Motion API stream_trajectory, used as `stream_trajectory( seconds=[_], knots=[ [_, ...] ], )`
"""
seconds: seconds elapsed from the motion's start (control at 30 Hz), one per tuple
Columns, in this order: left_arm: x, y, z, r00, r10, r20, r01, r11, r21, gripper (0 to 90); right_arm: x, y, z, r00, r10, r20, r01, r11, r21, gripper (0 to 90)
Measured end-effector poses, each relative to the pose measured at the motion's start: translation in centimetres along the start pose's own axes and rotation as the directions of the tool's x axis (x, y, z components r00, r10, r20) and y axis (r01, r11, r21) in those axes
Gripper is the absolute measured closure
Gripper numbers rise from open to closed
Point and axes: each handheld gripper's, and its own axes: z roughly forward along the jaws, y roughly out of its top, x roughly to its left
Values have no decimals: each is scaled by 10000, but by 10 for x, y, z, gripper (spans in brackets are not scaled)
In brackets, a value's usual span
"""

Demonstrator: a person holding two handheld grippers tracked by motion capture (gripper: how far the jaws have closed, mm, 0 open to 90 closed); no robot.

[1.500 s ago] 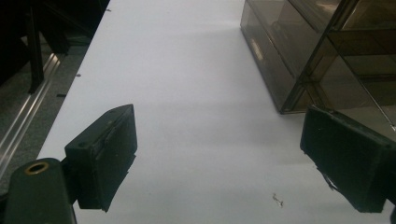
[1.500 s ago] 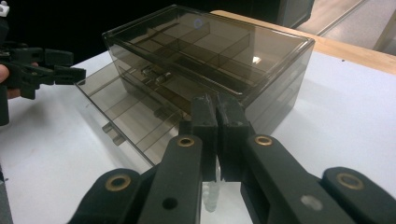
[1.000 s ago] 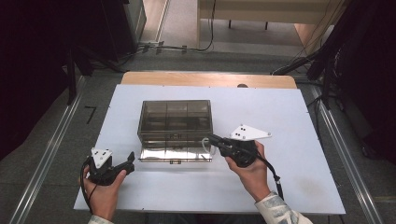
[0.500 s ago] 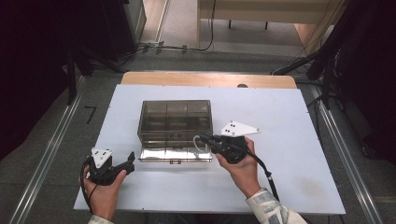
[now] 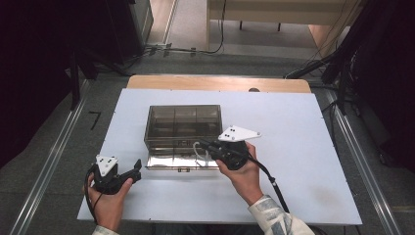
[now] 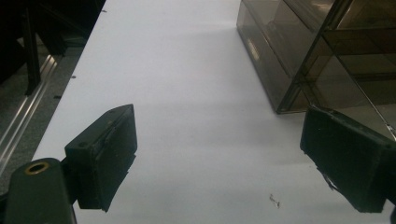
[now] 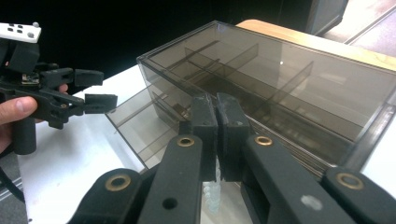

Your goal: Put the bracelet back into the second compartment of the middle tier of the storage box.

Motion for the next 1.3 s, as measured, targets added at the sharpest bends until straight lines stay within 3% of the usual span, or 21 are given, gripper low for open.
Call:
stream_trajectory(
  seconds=[0.83,1.3],
  knots=[
    [-2,0,2,10000,18,63,-18,10000,-30,118,16,1,34,9997,-21,-252,23,10000,62,851],
    [-2,0,3,9999,87,100,-87,10000,32,118,19,-6,48,9998,-68,-205,82,9976,688,851]
  ],
)
